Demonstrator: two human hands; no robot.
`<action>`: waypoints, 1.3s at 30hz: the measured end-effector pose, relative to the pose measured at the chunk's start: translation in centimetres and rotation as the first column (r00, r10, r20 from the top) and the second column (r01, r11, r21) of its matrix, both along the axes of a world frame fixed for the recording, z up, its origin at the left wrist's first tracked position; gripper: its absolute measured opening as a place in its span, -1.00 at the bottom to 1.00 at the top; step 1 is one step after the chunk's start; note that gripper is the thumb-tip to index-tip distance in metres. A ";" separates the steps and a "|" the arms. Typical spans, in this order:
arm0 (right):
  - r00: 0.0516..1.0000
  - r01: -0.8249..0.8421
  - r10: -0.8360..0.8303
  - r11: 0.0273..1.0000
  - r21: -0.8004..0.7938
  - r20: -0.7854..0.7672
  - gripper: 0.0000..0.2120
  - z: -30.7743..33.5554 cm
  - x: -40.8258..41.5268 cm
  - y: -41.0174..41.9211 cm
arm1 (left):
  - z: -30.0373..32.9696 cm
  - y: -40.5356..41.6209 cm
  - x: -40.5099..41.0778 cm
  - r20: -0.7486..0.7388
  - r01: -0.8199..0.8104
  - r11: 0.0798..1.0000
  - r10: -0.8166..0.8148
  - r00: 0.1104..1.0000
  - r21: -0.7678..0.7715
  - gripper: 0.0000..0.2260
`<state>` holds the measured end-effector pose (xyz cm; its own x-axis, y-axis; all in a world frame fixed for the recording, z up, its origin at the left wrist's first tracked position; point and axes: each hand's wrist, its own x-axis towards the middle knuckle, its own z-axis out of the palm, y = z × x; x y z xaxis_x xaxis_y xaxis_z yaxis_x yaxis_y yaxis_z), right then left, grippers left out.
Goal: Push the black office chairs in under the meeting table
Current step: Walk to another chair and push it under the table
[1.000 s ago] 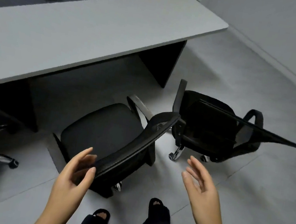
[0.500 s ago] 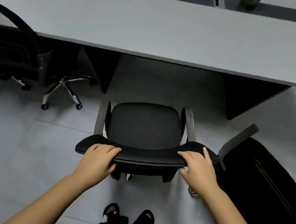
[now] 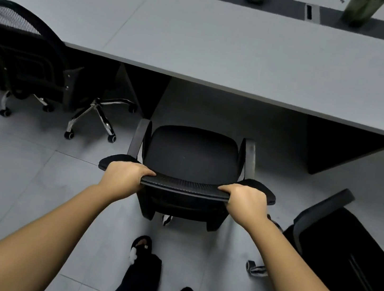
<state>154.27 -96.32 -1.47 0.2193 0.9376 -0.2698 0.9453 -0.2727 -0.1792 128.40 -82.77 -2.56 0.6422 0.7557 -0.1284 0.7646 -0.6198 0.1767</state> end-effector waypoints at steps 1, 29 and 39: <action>1.000 -0.001 0.001 1.000 -0.003 0.007 -0.56 -0.1 0.1 1.3 | 0.0 1.4 0.2 -0.018 0.005 1.000 -0.005 1.000 -0.002 -0.71; 0.998 0.058 -0.058 0.998 0.000 0.017 -0.63 -0.7 3.1 33.7 | 2.3 36.3 4.8 -0.115 0.121 0.980 -0.140 0.983 -0.158 -0.64; 0.999 0.038 -0.038 0.999 -0.012 0.004 -0.60 -1.0 3.7 37.0 | 1.6 40.1 4.9 -0.031 0.207 0.971 -0.212 0.977 -0.116 -0.45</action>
<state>157.98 -59.34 -2.43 0.2554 0.9252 -0.2805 0.9349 -0.3103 -0.1722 133.31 -42.71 -0.95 0.7770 0.5839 -0.2351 0.6279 -0.7455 0.2236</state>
